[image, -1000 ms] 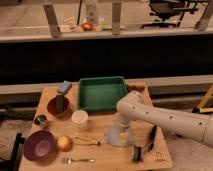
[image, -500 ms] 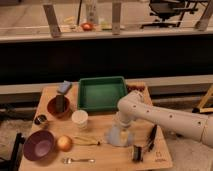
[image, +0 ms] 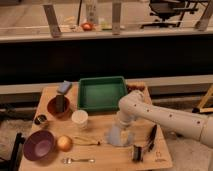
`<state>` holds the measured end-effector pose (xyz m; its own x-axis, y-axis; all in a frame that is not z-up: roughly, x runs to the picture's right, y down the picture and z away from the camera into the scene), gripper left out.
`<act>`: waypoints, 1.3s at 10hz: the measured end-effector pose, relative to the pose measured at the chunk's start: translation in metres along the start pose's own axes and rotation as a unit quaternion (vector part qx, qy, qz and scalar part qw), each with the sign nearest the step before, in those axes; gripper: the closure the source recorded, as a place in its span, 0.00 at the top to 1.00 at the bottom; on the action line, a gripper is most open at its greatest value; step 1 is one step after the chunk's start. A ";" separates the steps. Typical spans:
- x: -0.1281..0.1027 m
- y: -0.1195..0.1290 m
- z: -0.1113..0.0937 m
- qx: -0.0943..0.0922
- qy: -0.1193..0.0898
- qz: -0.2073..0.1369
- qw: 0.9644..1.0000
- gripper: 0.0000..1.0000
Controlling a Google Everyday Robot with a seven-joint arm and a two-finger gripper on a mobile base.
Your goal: Wipe tray with towel
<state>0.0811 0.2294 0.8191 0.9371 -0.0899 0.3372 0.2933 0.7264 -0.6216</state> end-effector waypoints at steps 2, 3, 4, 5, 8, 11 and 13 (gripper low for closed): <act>0.000 0.006 -0.002 0.002 0.014 -0.002 1.000 0.80; -0.001 0.007 -0.001 0.002 0.016 -0.003 1.000 0.80; -0.002 0.007 -0.002 0.004 0.016 -0.005 1.000 0.80; -0.001 0.008 -0.002 0.004 0.016 -0.005 1.000 0.80; 0.003 0.012 0.008 -0.001 0.013 -0.001 1.000 0.78; 0.007 0.013 0.016 -0.004 0.010 0.006 1.000 0.47; 0.008 0.014 0.016 -0.006 0.010 0.007 1.000 0.27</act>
<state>0.0901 0.2496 0.8246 0.9447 -0.0941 0.3142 0.2827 0.7193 -0.6346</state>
